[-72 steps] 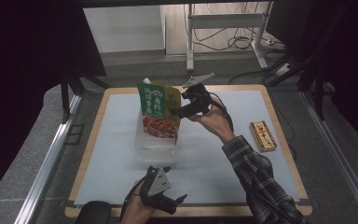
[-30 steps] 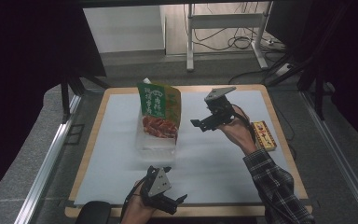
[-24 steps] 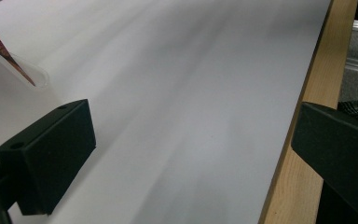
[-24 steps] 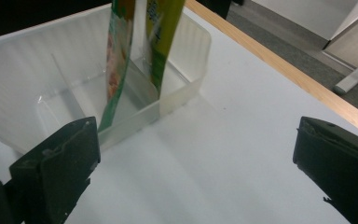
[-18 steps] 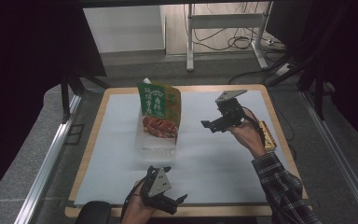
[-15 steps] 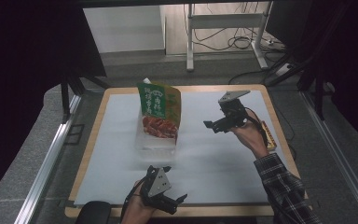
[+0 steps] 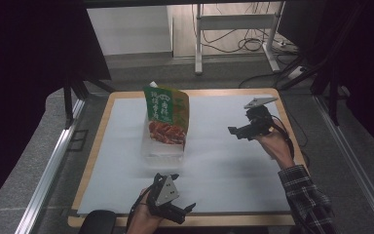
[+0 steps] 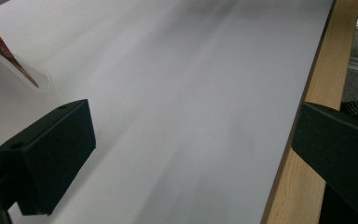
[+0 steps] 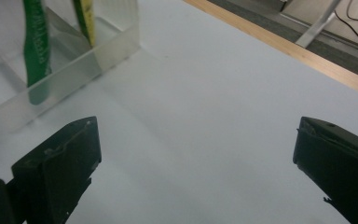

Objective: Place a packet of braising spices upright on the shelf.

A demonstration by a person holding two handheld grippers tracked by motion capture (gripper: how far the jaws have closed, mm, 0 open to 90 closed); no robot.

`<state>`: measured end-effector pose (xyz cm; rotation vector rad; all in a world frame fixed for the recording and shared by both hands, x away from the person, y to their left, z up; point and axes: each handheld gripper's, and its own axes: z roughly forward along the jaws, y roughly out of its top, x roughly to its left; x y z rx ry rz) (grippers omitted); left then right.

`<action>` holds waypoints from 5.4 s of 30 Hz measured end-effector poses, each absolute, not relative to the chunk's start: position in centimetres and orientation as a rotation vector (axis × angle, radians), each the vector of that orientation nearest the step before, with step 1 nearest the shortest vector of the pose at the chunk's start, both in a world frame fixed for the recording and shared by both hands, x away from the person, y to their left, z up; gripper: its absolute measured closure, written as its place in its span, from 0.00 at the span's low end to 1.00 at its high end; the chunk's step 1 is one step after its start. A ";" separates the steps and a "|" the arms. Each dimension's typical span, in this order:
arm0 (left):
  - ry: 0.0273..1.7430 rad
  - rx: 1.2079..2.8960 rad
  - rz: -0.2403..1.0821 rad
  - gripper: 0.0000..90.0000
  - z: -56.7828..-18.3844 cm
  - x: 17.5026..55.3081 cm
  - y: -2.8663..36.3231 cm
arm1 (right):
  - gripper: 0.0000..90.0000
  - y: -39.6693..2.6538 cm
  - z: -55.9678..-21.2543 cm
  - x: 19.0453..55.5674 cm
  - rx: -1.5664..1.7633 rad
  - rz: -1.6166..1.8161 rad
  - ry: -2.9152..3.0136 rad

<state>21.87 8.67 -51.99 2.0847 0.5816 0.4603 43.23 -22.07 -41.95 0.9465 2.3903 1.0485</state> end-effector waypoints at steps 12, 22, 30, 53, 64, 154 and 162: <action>0.581 2.086 0.461 0.00 -52.1 21.9 8.6 | 0.01 -26.3 -43.4 43.8 1.140 1.005 2.334; 0.578 2.091 0.462 0.00 -52.1 21.8 8.5 | 0.01 -29.1 -44.7 44.1 1.267 0.950 2.300; 0.576 2.094 0.468 0.00 -52.1 21.8 8.4 | 0.10 -30.6 -46.3 44.4 1.324 0.820 2.269; 0.568 2.109 0.475 0.00 -52.2 21.8 8.4 | 0.27 -32.5 -49.7 46.2 1.474 0.595 2.282; 0.571 2.101 0.476 0.00 -52.1 21.8 8.5 | 0.35 -32.1 -49.2 46.3 1.491 0.572 2.306; 0.570 2.100 0.479 0.00 -52.0 21.8 8.6 | 0.36 -23.5 -43.7 39.4 0.908 0.998 2.575; 0.568 2.104 0.475 0.00 -51.9 21.8 8.6 | 0.36 -23.0 -42.7 38.9 0.845 1.103 2.511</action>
